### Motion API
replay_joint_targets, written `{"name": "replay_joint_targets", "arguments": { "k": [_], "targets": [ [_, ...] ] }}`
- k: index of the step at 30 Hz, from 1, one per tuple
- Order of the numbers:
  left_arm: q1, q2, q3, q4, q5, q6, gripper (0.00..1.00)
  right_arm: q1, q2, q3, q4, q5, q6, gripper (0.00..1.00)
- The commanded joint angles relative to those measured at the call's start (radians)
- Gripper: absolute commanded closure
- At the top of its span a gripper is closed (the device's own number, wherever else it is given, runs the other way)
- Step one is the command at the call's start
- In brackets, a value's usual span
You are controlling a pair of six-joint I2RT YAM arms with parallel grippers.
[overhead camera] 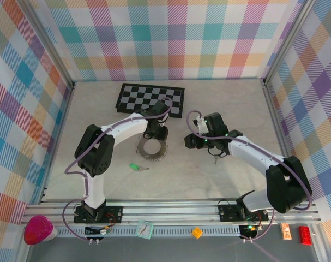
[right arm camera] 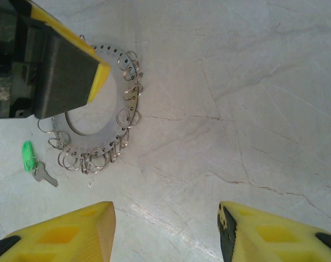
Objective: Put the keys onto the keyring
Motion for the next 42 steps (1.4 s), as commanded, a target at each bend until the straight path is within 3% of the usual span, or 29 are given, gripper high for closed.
{"name": "replay_joint_targets", "arguments": {
  "k": [1,27,42],
  "targets": [
    [0.004,0.038,0.054,-0.018,-0.025,-0.019,0.64,0.004,-0.019,-0.008,0.009,-0.008,0.008,0.48],
    [0.035,0.112,0.073,0.003,-0.002,-0.049,0.74,0.003,-0.007,-0.014,0.02,-0.025,0.014,0.48],
    [0.037,0.126,0.075,0.005,0.02,-0.045,0.88,0.003,-0.024,-0.014,0.017,-0.021,0.015,0.48]
  ]
}}
